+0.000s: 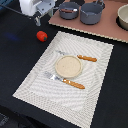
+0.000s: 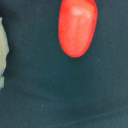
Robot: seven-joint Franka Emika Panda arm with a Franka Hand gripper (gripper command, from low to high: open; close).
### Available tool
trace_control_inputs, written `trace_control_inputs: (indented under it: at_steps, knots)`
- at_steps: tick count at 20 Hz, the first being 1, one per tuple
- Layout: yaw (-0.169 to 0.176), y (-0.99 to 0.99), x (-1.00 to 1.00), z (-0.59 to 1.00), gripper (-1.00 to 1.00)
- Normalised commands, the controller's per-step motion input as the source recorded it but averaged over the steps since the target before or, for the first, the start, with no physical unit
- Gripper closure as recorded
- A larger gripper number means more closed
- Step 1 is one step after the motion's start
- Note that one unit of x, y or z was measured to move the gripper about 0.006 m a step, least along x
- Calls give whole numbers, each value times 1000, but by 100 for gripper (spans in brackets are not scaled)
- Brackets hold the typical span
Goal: Place the fish, sausage, and tomato into the frying pan.
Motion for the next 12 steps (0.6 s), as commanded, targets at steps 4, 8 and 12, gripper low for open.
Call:
trace_control_inputs:
  at_steps: [4,8,12]
  knots:
    - [0,0,-304,-224,-100]
    - [0,0,-259,-335,-100]
    - [-2,-13,-46,-331,-100]
